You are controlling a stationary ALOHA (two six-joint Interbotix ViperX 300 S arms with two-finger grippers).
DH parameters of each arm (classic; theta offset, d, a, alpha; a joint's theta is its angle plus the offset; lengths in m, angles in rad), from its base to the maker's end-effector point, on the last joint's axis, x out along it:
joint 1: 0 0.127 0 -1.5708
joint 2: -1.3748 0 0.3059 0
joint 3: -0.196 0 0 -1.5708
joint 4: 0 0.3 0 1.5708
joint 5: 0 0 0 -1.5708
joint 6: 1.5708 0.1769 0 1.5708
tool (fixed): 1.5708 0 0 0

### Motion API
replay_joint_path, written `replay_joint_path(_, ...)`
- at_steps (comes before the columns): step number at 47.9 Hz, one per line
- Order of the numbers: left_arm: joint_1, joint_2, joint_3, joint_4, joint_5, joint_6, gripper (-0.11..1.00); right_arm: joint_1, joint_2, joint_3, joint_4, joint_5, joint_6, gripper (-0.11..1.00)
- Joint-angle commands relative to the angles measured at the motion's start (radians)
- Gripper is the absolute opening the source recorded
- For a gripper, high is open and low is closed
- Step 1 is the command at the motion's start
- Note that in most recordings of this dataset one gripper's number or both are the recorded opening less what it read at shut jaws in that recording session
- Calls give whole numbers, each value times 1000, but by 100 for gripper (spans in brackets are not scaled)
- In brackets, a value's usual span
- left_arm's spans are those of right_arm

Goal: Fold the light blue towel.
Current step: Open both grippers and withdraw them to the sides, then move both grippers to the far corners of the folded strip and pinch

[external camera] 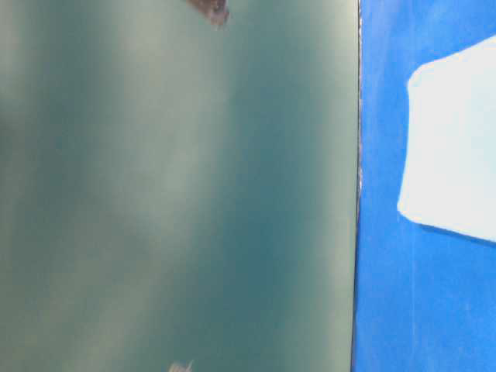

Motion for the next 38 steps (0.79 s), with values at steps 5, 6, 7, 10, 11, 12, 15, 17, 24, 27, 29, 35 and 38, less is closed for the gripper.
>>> replay_joint_path(5,29,-91,95,3,-101,2,74,-3,-37,64,3,-109,3,62)
replay_joint_path(6,31,-95,106,3,-112,0,74,-5,-37,69,3,-117,3,62)
replay_joint_path(7,32,-100,115,3,-123,0,74,-6,-37,71,5,-126,3,62)
replay_joint_path(10,37,-104,127,2,-141,0,74,-12,-34,72,9,-132,5,62)
replay_joint_path(11,37,-104,129,2,-146,0,74,-14,-34,72,11,-130,5,62)
replay_joint_path(12,37,-104,129,3,-147,0,74,-17,-34,72,11,-130,5,62)
replay_joint_path(15,38,-101,127,3,-149,0,74,-25,-34,71,11,-130,5,62)
replay_joint_path(17,37,-100,127,3,-147,0,74,-31,-34,71,11,-130,5,62)
replay_joint_path(24,38,-91,126,3,-150,-3,75,-34,-34,71,11,-133,5,62)
replay_joint_path(27,38,-84,124,2,-156,-3,74,-37,-31,67,11,-133,5,62)
replay_joint_path(29,43,-75,120,0,-160,-3,74,-43,-28,64,11,-133,5,62)
replay_joint_path(35,107,6,91,0,-178,-3,74,-104,26,40,14,-129,5,62)
replay_joint_path(38,141,71,66,0,-184,-3,74,-146,72,26,15,-117,5,62)
